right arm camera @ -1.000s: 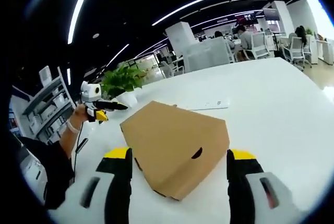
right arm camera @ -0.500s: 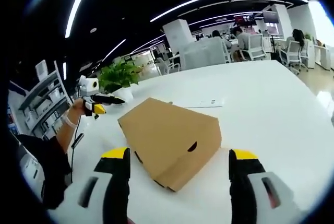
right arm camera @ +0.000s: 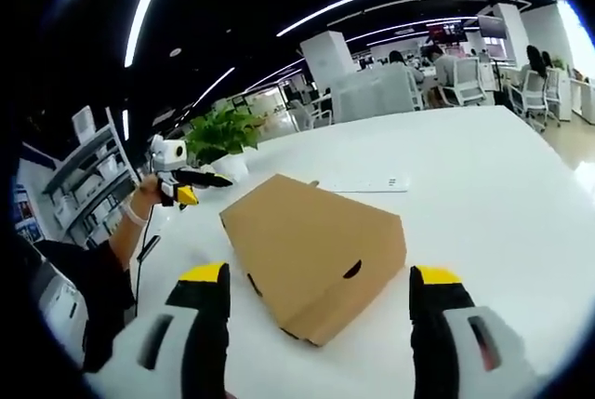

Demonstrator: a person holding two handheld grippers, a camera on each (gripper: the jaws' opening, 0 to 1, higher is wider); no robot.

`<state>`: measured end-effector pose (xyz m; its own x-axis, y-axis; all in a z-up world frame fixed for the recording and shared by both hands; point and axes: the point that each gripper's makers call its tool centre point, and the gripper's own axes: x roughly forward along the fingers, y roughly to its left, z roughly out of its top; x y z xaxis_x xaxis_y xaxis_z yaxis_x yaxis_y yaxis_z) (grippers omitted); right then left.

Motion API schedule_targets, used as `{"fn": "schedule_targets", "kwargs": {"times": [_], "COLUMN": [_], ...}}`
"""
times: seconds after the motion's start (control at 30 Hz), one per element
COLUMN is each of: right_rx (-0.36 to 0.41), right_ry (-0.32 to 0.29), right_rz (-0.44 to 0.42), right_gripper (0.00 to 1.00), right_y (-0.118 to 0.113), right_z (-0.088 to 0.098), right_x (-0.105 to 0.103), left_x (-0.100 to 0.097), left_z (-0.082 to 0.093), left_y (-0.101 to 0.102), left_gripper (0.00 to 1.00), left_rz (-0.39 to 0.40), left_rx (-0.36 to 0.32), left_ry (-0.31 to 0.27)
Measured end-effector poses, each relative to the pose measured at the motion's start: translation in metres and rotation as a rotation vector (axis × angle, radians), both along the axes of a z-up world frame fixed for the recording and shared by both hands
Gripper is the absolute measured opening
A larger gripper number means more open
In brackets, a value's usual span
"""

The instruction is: Operate the shoe box by opening the lid, removing the specified soft item, and placing it in the target area until the item is outside and the box remains undamaged.

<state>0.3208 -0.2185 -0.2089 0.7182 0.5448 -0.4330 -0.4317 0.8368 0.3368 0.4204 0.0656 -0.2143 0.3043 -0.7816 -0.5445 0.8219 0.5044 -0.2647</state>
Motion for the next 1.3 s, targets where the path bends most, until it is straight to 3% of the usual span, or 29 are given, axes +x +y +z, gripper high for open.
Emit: {"fn": "schedule_targets", "kwargs": {"times": [0.13,0.37,0.47,0.63,0.73,0.87,1.1,1.3], "right_rx": [-0.016,0.029,0.046,0.101,0.141,0.162,0.167,0.181], "right_ry": [0.005,0.041,0.072,0.119,0.146,0.155,0.202,0.212], "right_rz": [-0.001,-0.006,-0.006,-0.027,-0.043,-0.054,-0.036,-0.034], "right_gripper": [0.81,0.79,0.79,0.76,0.76,0.76,0.76,0.76], "right_y": [-0.002,-0.002,-0.001,-0.001,-0.001,-0.001,0.007,0.007], "right_z": [-0.005,-0.011,-0.019,-0.030,-0.032,-0.033,-0.045,-0.046], "right_x": [0.005,0.011,0.013,0.016,0.018,0.020,0.021,0.021], "left_x": [0.002,0.005,0.003,0.008,0.008,0.012,0.015,0.017], "left_z": [-0.003,-0.002,0.000,-0.006,-0.006,-0.015,-0.036,-0.040], "left_y": [-0.003,-0.010,-0.019,-0.020,-0.021,-0.020,-0.029,-0.033], "left_gripper": [0.87,0.89,0.89,0.90,0.91,0.90,0.91,0.91], "left_rz": [-0.023,-0.030,-0.035,-0.021,-0.010,0.004,-0.002,-0.006], "left_rx": [0.001,-0.030,-0.102,-0.127,-0.166,-0.154,-0.106,-0.100], "left_ry": [0.020,0.062,0.131,0.153,0.199,0.194,0.237,0.250]}}
